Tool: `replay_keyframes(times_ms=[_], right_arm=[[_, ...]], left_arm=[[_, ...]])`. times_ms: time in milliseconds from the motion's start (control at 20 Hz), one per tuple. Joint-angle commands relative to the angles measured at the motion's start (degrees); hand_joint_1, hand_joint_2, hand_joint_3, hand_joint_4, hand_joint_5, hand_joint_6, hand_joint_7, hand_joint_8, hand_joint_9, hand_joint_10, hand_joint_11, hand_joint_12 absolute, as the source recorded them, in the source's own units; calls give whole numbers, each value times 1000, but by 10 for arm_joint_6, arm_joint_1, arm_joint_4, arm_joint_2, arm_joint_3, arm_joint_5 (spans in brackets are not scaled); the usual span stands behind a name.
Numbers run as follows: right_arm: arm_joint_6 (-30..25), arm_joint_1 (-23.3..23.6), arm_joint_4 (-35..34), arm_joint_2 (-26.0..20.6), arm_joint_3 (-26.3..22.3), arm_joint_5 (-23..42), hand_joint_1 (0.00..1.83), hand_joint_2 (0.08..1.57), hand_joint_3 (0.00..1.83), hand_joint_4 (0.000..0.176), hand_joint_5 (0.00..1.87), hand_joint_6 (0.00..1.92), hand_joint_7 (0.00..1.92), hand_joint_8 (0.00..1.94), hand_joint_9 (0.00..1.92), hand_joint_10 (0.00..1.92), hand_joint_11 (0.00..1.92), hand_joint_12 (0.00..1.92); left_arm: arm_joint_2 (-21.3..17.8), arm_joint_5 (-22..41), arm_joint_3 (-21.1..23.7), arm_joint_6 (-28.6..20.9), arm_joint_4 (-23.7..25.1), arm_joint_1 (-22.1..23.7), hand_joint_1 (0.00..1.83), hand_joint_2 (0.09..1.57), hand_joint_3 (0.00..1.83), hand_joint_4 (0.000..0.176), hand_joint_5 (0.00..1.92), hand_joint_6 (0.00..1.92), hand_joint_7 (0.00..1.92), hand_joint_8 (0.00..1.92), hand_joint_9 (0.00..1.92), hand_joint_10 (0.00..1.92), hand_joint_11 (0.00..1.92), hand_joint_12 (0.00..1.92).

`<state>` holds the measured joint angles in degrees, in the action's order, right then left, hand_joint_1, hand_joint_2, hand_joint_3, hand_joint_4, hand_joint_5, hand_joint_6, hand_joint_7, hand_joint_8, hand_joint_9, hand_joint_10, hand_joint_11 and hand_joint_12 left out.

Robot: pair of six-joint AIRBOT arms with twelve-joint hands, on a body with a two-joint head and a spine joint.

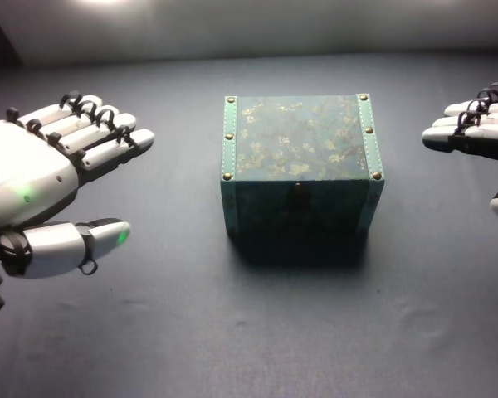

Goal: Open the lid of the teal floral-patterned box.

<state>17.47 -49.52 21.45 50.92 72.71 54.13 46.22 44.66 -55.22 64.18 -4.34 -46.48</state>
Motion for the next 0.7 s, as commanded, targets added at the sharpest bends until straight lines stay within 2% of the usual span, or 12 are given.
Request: replay_keyframes(times_ms=[0, 50, 250, 300, 350, 500, 550, 600, 650], right_arm=[[-4, 9, -20, -2, 2, 55, 689, 1463, 19, 0, 160, 6, 108, 5, 40, 5, 9, 168], [-4, 11, -17, -1, 2, 51, 582, 1481, 18, 0, 140, 6, 87, 5, 25, 4, 1, 130], [-8, 26, 9, 4, 8, 24, 551, 1517, 9, 0, 139, 2, 97, 3, 23, 1, 0, 67], [-15, 36, 24, 11, 14, 9, 462, 1540, 14, 0, 117, 5, 93, 0, 14, 1, 10, 70], [-28, 46, 43, 20, 24, -5, 307, 1569, 14, 0, 104, 0, 81, 1, 0, 0, 15, 19], [-41, 53, 66, 32, 35, -24, 227, 1571, 49, 0, 86, 2, 67, 5, 0, 0, 26, 26], [-41, 55, 74, 34, 36, -32, 185, 1571, 53, 0, 96, 2, 59, 1, 0, 0, 42, 43], [-41, 60, 84, 37, 38, -41, 179, 1571, 50, 0, 116, 9, 68, 4, 20, 8, 69, 60], [-41, 65, 91, 40, 39, -49, 189, 1571, 31, 0, 146, 3, 102, 3, 57, 7, 107, 103]], left_arm=[[1, 57, -4, -2, 5, 10, 0, 1383, 29, 0, 0, 0, 0, 0, 0, 0, 0, 0], [5, 49, -8, -2, 8, 14, 0, 1380, 24, 0, 0, 0, 0, 0, 0, 0, 0, 0], [32, -23, -34, -11, 39, 44, 0, 1429, 39, 0, 0, 0, 0, 0, 4, 2, 0, 0], [41, -47, -41, -11, 46, 51, 0, 1485, 22, 0, 0, 0, 0, 0, 35, 4, 30, 14], [50, -70, -48, -12, 56, 59, 0, 1463, 0, 0, 0, 0, 0, 0, 10, 0, 6, 5], [66, -104, -62, -12, 75, 76, 0, 1459, 0, 0, 0, 0, 0, 0, 11, 2, 66, 30], [69, -113, -64, -12, 83, 82, 0, 1443, 0, 8, 0, 0, 0, 0, 41, 14, 97, 45], [72, -119, -66, -12, 89, 88, 0, 1436, 0, 37, 0, 0, 0, 0, 84, 10, 129, 63], [74, -123, -66, -12, 93, 90, 0, 1463, 9, 20, 0, 0, 0, 0, 16, 1, 27, 20]])
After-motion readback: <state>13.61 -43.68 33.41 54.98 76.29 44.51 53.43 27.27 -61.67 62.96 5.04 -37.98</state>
